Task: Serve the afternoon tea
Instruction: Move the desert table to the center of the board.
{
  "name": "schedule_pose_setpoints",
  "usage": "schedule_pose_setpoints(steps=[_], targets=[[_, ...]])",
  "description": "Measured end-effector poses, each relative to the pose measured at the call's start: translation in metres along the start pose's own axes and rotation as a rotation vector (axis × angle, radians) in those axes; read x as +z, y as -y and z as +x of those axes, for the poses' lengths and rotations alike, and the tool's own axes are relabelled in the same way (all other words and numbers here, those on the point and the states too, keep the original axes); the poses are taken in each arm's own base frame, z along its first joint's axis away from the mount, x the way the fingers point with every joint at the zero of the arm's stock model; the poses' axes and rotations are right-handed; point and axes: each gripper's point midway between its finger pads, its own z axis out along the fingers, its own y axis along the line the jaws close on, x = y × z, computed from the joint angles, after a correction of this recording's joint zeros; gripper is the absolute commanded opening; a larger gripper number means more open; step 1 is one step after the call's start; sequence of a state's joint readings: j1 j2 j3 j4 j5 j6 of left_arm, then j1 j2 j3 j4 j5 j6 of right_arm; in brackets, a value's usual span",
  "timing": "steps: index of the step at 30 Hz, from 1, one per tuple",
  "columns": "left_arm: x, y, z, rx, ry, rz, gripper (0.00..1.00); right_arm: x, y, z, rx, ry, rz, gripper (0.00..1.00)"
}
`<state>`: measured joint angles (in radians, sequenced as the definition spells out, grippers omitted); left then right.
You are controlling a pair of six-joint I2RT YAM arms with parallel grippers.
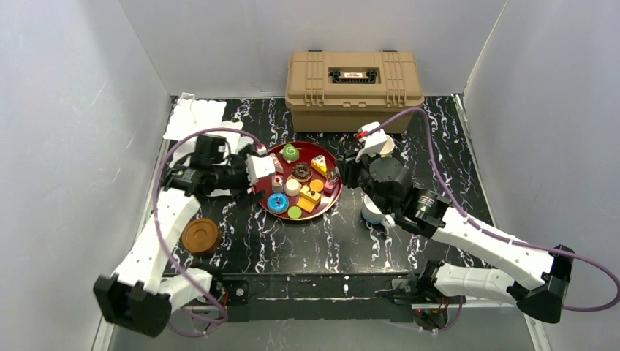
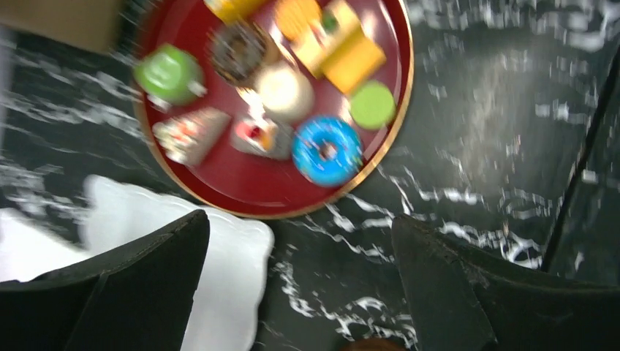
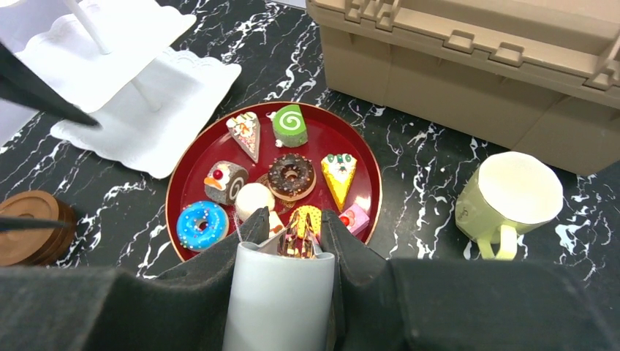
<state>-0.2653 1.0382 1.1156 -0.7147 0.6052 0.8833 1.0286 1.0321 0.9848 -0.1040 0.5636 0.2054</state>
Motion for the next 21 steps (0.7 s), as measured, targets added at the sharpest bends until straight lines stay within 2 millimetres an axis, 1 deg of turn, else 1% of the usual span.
schedule_pose_setpoints(steps=[1, 2, 3, 5, 9, 11, 14, 17, 21], targets=[[0.01, 0.009, 0.018, -0.004, -0.056, 0.05, 0.88, -0.001, 0.002, -0.001, 0.0, 0.001, 0.004, 0.34], [0.025, 0.018, 0.049, -0.019, -0.153, 0.122, 0.87, -0.003, 0.003, -0.001, 0.001, 0.002, 0.009, 0.34], [0.028, 0.019, 0.054, -0.02, -0.169, 0.133, 0.86, -0.003, 0.004, -0.002, 0.0, 0.002, 0.012, 0.34], [0.042, 0.021, 0.084, -0.037, -0.27, 0.183, 0.82, -0.005, 0.006, -0.002, 0.0, 0.003, 0.016, 0.34], [0.065, 0.011, 0.121, -0.036, -0.391, 0.219, 0.79, -0.006, 0.006, -0.003, 0.002, 0.006, 0.018, 0.34], [0.073, 0.003, 0.134, -0.002, -0.429, 0.216, 0.79, -0.006, 0.007, -0.002, 0.001, 0.002, 0.019, 0.34], [0.082, -0.008, 0.147, 0.045, -0.466, 0.202, 0.79, -0.006, 0.007, -0.002, 0.001, 0.001, 0.019, 0.34], [0.091, -0.015, 0.161, 0.054, -0.504, 0.216, 0.79, -0.006, 0.007, -0.002, 0.0, 0.0, 0.02, 0.34], [0.103, -0.024, 0.174, 0.07, -0.529, 0.218, 0.79, -0.007, 0.007, -0.002, -0.001, -0.002, 0.021, 0.34]])
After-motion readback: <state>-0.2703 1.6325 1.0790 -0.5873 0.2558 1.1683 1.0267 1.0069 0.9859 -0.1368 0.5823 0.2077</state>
